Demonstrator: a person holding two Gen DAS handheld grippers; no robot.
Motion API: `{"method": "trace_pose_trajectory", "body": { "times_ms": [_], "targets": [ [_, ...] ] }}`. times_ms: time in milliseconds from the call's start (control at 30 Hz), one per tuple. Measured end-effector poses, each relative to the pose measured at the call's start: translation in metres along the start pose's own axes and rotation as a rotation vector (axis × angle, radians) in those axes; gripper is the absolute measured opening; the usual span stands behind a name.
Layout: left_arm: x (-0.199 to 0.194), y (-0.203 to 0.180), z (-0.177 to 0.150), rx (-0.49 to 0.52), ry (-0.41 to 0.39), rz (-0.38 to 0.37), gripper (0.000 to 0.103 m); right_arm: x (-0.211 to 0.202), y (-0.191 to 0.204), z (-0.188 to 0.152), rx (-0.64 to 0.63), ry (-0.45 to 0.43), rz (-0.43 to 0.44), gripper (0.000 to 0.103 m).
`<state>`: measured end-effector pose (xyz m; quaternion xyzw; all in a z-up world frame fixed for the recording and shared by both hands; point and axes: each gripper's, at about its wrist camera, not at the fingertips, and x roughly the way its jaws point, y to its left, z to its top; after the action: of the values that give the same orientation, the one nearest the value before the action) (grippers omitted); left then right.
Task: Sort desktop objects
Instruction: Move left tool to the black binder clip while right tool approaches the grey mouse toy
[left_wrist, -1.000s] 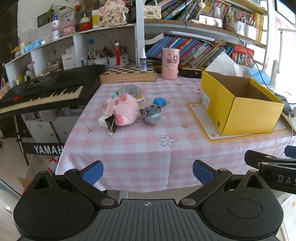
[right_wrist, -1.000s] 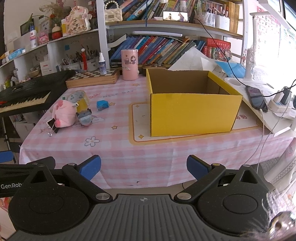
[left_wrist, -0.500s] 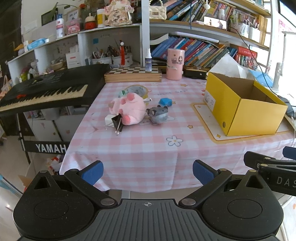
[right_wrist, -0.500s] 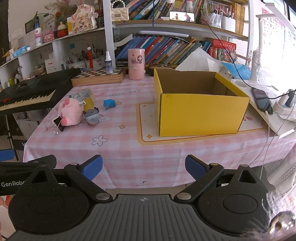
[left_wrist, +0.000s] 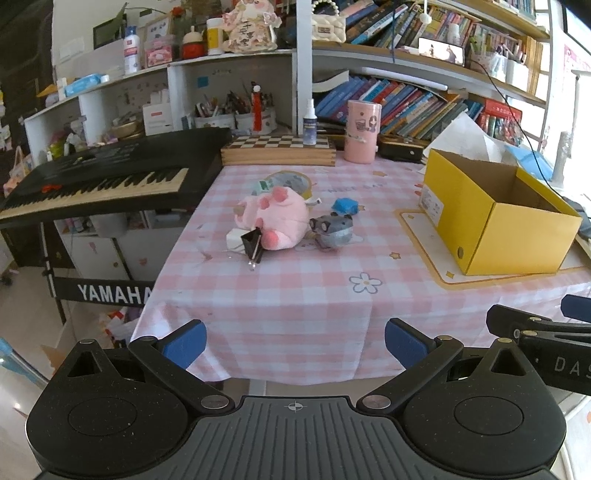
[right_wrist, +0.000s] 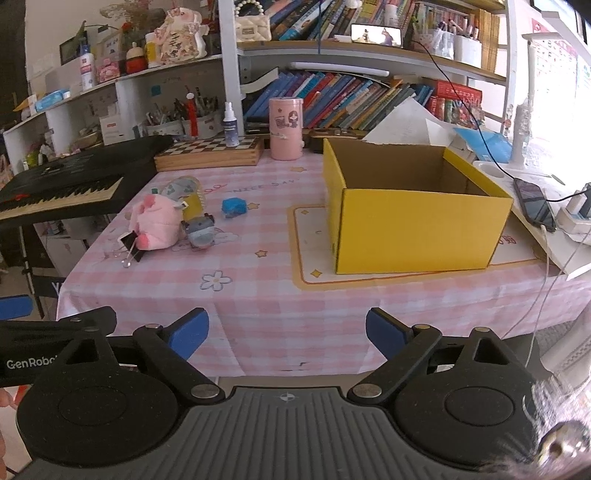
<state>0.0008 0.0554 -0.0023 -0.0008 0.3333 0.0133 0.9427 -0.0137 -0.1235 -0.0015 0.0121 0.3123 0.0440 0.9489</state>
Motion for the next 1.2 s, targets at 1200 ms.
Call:
{"method": "trace_pose_trajectory", "body": {
  "times_ms": [1200],
  "targets": [
    [0.071,0.038,0.030,-0.029,0.006,0.082,0.087,0.100,0.044,0.055,-0.107,0.074,0.186,0.081]
  ]
}}
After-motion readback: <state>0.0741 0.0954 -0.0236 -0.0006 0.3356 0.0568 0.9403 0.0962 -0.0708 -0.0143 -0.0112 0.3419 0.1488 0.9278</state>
